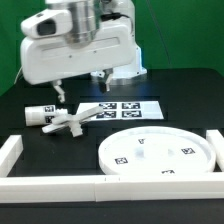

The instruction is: Assemble round table

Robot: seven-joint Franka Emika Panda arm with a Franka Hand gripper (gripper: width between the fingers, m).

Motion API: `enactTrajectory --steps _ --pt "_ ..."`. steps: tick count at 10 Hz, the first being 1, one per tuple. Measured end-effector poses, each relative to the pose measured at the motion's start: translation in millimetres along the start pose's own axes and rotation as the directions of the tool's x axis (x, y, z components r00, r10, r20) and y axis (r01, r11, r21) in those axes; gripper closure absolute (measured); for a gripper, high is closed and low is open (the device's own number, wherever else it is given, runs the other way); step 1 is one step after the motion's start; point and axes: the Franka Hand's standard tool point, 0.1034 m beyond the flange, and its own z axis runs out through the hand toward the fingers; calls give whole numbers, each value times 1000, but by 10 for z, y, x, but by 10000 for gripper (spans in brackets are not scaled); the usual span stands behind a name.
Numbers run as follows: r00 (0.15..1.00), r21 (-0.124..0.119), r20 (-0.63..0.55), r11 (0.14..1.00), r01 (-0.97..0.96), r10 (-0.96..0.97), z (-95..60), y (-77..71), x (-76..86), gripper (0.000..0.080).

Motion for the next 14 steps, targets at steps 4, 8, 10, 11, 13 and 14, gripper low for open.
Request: enactTrajectory --steps 4,8,10,11,13,14 --pt "1000 -6 -7 1000 20 -21 16 -3 13 150" --pt "997 -59 -32 996 68 -70 267 209 -354 150" --pt "996 -62 -36 995 75 -77 262 216 -331 150" --pt "996 -69 -42 995 78 -81 266 212 -315 150" --pt "991 -82 -46 989 122 -126 342 251 -336 150" --pt "991 -81 -43 989 120 -124 381 266 -357 150"
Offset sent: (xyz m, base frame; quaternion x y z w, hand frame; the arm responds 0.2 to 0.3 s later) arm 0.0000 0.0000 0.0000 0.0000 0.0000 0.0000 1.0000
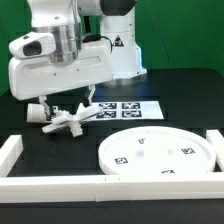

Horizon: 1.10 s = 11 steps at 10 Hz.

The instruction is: Assemble round table

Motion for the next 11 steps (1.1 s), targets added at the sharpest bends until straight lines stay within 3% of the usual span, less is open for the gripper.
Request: enactTrajectory --steps 6,8,9,10,11 --pt "1000 -7 -5 1000 16 -16 28 -23 -34 150" --pt "996 -89 -82 995 37 -44 17 141 -160 150" --pt "994 -107 -93 993 44 -54 27 154 -211 150" --pt "990 -143 -109 987 72 -88 9 257 -273 150" --pt "989 -156 -130 986 54 -75 -24 305 -292 150"
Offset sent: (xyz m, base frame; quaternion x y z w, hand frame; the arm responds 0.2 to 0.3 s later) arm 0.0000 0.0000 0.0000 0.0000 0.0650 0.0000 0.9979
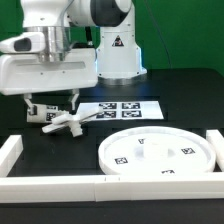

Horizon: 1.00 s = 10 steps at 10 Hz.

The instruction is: Assemble round table

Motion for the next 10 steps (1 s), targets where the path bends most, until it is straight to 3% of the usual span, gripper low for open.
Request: enactTrajectory --steps 2,6,8,10 --pt "999 -26 -39 1000 -17 16 -72 -20 78 150" --pt "997 -14 -45 998 -68 67 -76 -109 144 150" --pt "992 6 -69 995 -102 103 -77 -315 355 150" --pt "988 0 -92 992 -126 126 -123 -378 503 150"
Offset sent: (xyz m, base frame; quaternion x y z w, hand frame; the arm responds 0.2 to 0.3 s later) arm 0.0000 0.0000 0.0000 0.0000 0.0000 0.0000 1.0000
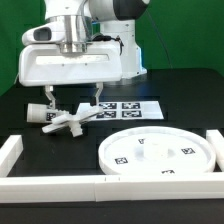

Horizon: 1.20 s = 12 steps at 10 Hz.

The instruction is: Assemble round table

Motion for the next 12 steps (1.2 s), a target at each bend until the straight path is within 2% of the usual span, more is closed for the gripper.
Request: enactTrajectory --steps 4,6,7,9,12 --pt "1000 1 4 1000 -6 6 22 5 -38 150" --pt "1000 2 6 1000 -2 2 62 -39 -78 150" --pt "1000 -11 -2 1000 4 -4 101 -12 -109 150" --pt "1000 -5 5 1000 -6 6 189 -35 -186 150" --pt "1000 2 8 1000 -13 13 224 -75 -183 150"
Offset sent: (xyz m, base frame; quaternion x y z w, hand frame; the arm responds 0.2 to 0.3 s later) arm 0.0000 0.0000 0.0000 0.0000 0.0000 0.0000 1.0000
